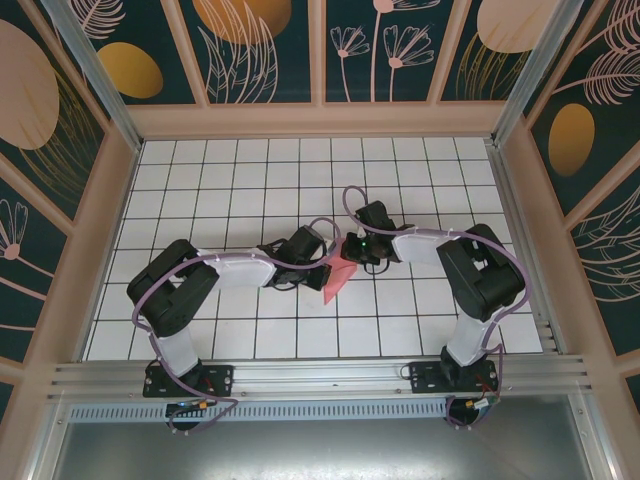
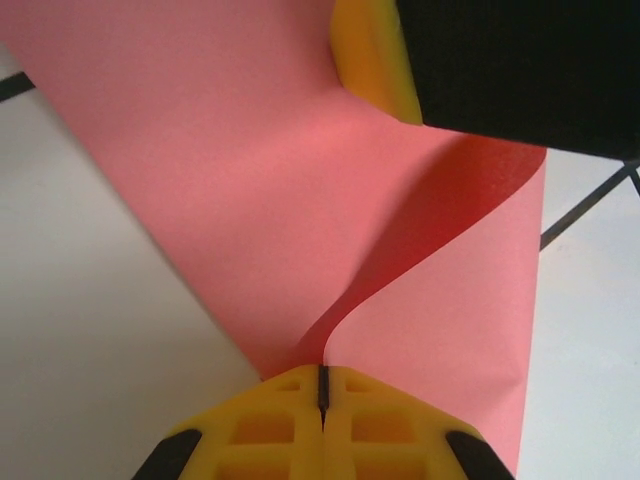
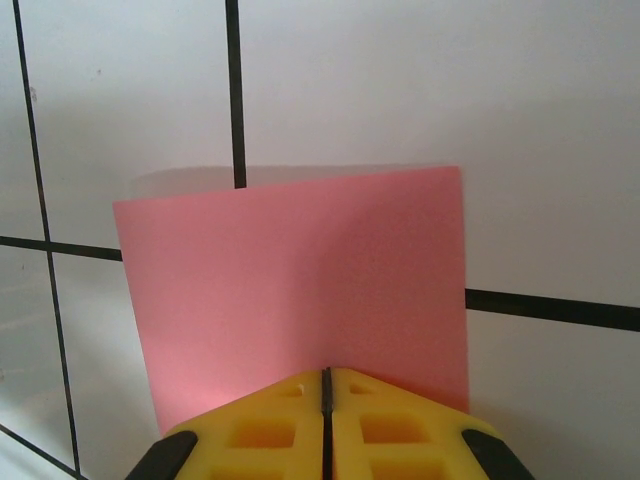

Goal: Fold a paper plane with a square sheet of paper (pick it up from the middle)
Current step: Third fold the triangle at the center of the table.

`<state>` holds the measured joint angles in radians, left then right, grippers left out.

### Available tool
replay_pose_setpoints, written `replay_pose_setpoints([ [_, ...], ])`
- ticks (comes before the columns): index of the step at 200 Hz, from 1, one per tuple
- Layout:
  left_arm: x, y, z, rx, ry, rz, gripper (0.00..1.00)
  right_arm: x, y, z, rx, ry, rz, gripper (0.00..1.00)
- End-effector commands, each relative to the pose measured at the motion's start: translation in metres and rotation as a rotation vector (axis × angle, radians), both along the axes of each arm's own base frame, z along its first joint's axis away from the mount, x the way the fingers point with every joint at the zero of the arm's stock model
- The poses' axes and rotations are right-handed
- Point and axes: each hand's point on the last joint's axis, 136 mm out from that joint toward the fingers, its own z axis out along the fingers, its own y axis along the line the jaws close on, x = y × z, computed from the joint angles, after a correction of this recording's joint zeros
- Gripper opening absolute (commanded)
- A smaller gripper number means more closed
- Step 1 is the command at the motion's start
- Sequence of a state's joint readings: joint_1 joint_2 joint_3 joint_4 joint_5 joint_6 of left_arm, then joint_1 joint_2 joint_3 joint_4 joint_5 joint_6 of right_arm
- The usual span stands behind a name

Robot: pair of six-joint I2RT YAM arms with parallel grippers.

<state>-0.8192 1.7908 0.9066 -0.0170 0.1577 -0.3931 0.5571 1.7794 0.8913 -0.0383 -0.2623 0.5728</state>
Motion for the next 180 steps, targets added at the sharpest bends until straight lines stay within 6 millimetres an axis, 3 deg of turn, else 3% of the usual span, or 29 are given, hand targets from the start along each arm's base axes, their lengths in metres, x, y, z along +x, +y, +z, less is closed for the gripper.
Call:
replay_pose_setpoints([
  [1,0.004,0.005,0.001,0.042,-0.017,0.005,0.01,-0.014,-0.023,-0.032,-0.129,0.076,-0.007,0.1],
  [54,0.007,-0.003,0.022,-0.017,-0.059,-0.011,0.03,-0.017,-0.024,-0.04,-0.133,0.094,-0.003,0.1],
  [127,0.014,0.01,0.008,0.064,-0.072,0.043,0.02,-0.017,-0.024,-0.041,-0.137,0.094,-0.001,0.1],
  [149,0.015,0.006,0.014,0.041,-0.078,0.033,0.02,-0.018,-0.024,-0.042,-0.138,0.097,0.0,0.1],
  [180,0.008,0.001,0.005,0.032,-0.038,-0.004,0.02,-0.018,-0.025,-0.041,-0.141,0.096,-0.001,0.1],
])
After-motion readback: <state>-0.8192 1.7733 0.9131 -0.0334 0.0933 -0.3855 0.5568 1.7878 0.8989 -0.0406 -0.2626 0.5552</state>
